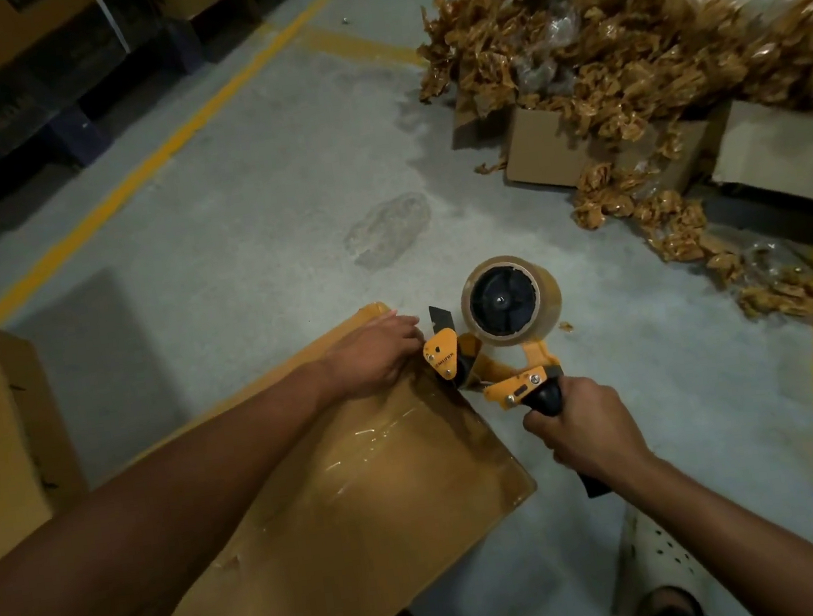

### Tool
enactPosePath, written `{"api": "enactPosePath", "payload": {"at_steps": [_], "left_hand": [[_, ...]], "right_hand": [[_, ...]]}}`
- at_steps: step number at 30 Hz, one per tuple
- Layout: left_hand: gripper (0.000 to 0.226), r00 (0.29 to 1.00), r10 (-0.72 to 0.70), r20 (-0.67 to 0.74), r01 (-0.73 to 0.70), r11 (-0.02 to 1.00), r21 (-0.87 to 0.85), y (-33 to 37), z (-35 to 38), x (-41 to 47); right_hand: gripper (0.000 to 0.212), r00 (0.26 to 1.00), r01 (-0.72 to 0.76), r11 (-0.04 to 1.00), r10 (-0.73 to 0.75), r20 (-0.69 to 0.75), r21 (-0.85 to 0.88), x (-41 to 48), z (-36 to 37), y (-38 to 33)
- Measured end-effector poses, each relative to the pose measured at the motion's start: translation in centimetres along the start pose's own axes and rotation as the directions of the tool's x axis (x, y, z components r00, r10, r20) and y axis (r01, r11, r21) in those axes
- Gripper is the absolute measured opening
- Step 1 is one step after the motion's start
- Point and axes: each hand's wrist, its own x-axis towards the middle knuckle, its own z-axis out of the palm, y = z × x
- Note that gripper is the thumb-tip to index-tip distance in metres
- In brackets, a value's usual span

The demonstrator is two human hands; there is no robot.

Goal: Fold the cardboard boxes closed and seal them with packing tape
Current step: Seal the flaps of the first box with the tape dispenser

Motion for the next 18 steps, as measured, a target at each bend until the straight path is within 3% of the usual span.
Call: {"api": "enactPosePath", "payload": {"at_steps": [9, 14, 18], "left_hand": [[0.033, 0.999, -0.035, 0.007, 0.035, 0.999, 0.038, 1.1, -1.1, 0.5], [0.035, 0.996, 0.083, 0.026, -0.084, 0.994, 0.065, 4.4, 0.9, 0.4], [0.046, 0.99, 0.103, -0.101, -0.094, 0.991, 0.091, 4.5, 3.2, -0.5]], "right_hand": [[0.016, 0.999, -0.051, 0.997, 0.05, -0.021, -0.064, -5.5, -1.3, 4.0], [0.017, 0.998, -0.048, 0.997, 0.046, -0.04, -0.061, -5.7, -1.1, 3.9], [0.017, 0.998, -0.041, 0.997, 0.037, -0.047, -0.068, -5.3, -0.9, 4.1]]}}
